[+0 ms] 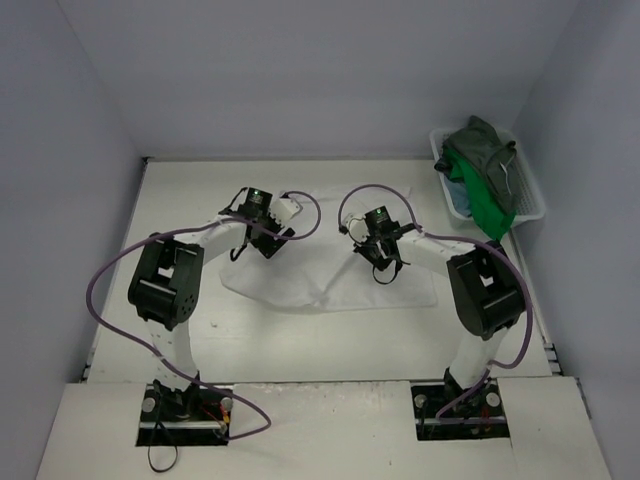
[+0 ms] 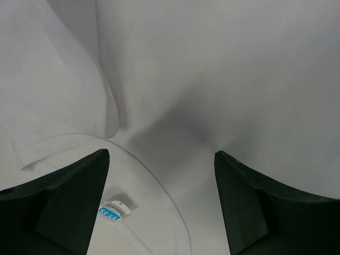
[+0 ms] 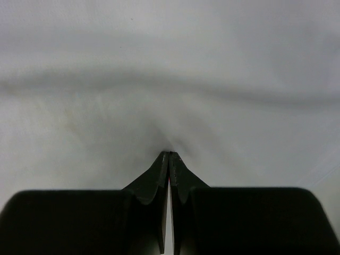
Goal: Fold and stack the t-shirts
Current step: Flatten the tshirt out
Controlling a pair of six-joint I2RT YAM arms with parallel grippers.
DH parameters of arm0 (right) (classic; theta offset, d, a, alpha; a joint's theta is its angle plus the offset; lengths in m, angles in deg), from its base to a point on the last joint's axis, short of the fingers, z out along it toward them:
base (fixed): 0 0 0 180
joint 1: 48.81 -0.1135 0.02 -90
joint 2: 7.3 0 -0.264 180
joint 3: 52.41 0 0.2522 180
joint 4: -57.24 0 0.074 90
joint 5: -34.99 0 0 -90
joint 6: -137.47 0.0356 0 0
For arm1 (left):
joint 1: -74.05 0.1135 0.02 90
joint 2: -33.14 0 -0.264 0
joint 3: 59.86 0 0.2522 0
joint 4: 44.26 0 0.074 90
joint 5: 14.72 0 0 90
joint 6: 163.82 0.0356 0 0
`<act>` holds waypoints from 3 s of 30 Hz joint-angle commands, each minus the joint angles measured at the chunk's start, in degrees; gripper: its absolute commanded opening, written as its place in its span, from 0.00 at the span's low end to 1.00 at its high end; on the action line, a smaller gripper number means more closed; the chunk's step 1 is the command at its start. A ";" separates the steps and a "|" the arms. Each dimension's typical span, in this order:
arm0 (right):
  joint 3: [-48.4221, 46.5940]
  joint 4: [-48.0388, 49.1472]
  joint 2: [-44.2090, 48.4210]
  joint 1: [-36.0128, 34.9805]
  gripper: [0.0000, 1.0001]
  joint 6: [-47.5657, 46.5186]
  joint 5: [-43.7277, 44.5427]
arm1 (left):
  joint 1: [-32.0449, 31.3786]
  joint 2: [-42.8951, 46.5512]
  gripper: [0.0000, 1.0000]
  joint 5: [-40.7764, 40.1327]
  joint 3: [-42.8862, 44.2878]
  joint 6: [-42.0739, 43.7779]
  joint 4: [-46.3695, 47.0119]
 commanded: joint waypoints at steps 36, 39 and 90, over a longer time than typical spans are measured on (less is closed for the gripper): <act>1.35 -18.21 15.82 0.29 0.00 -10.70 -6.07 | 0.32 24.00 0.58 15.14 1.37 5.61 -27.51; -1.29 -18.03 14.15 0.29 0.00 -10.09 -6.77 | 0.32 22.51 0.59 14.70 6.74 5.52 -26.91; -2.35 -12.85 10.89 1.78 0.02 -5.61 -11.43 | 3.48 -3.16 0.64 6.61 21.89 -1.33 -9.23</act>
